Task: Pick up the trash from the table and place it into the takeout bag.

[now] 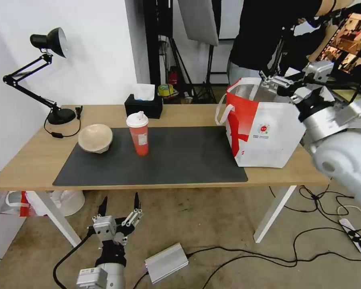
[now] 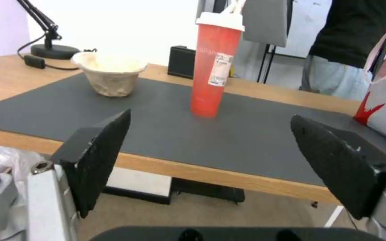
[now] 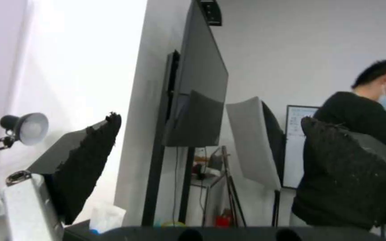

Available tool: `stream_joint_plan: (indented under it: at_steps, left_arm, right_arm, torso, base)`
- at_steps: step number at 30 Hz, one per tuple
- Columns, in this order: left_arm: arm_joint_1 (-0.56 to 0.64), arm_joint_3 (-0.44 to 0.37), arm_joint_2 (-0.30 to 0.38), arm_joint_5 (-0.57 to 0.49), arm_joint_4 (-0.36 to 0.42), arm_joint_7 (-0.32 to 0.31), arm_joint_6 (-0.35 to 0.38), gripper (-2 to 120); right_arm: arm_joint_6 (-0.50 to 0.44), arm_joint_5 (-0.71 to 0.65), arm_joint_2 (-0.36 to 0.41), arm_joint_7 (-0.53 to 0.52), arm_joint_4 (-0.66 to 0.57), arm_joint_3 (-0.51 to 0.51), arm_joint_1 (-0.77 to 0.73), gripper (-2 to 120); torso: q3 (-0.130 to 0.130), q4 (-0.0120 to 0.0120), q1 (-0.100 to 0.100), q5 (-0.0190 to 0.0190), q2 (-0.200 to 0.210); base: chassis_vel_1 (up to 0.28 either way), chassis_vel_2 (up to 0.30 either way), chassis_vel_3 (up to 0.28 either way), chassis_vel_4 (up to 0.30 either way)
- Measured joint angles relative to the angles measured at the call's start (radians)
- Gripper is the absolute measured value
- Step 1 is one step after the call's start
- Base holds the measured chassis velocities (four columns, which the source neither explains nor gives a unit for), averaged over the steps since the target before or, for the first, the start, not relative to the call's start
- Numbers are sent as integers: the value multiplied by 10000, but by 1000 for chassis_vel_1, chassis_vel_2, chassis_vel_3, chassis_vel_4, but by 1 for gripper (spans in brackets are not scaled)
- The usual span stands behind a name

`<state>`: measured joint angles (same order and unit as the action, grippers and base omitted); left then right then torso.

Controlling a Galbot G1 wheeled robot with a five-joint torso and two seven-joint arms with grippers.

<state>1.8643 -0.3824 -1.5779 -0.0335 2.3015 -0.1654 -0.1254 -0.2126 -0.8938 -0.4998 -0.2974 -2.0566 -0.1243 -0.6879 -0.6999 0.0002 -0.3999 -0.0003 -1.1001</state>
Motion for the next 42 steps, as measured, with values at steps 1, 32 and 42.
stream_joint_plan:
  at_steps: [1,32,42]
  left_arm:
    - [0,0,0,0,0,0,0,95]
    - [310,-103,-140,258,142,-15,-253,95]
    - [305,-151,-141,258,176,-19,-273,95]
  right_arm:
    - [0,0,0,0,0,0,0,100]
    - [-635,4328,-2285,-1975,-2223,-1617,-6326,100]
    - [-748,5057,-2827,-2044,-2509,-1624,-7594,100]
  torso:
    - [0,0,0,0,0]
    - [0,-2,0,2,0]
    - [0,-2,0,2,1]
  base:
    - [0,0,0,0]
    - [0,0,0,0]
    - [0,0,0,0]
